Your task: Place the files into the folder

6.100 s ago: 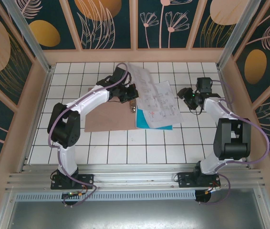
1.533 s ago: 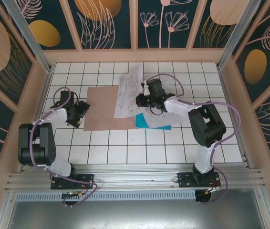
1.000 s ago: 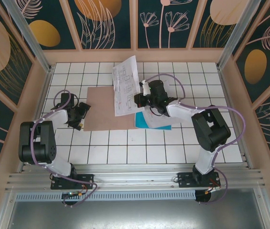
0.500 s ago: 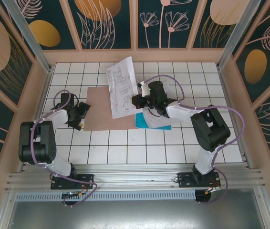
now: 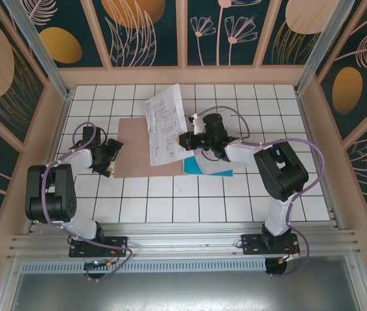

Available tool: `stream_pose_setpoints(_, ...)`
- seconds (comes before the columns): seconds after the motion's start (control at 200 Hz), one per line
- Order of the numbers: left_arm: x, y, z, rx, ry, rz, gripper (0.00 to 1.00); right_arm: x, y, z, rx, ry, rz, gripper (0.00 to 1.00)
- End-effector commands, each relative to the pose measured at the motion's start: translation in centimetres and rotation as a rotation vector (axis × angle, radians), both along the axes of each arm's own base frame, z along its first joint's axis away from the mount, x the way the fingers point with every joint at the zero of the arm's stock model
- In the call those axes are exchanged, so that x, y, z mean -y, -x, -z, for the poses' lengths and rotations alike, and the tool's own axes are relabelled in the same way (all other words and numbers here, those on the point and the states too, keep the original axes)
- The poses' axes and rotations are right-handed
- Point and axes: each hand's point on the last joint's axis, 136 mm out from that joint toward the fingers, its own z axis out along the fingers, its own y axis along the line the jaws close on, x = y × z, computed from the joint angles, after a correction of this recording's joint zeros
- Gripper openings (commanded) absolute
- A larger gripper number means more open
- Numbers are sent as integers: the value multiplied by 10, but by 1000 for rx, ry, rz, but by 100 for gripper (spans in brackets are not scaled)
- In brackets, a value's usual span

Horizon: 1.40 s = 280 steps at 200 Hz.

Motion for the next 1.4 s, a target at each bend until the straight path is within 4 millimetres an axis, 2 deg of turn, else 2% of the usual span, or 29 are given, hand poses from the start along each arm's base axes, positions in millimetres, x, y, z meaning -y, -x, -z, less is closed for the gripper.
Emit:
stream_pose_setpoints(0.0, 8, 10, 14, -35, 45, 14, 97, -4, 2, 3, -40, -64, -8, 0)
stream_pose_setpoints(0.34, 17, 11, 17, -21, 102, 21, 97, -14, -4, 15, -136, -135, 78, 0)
stream_pose_setpoints(0.896, 26, 22, 25, -37, 141, 67, 97, -53, -12, 30, -217, -166, 81, 0)
stream_pose_setpoints(1.396, 27, 24, 29, -44, 148, 71, 97, -84, -5, 43, -279, -191, 63, 0)
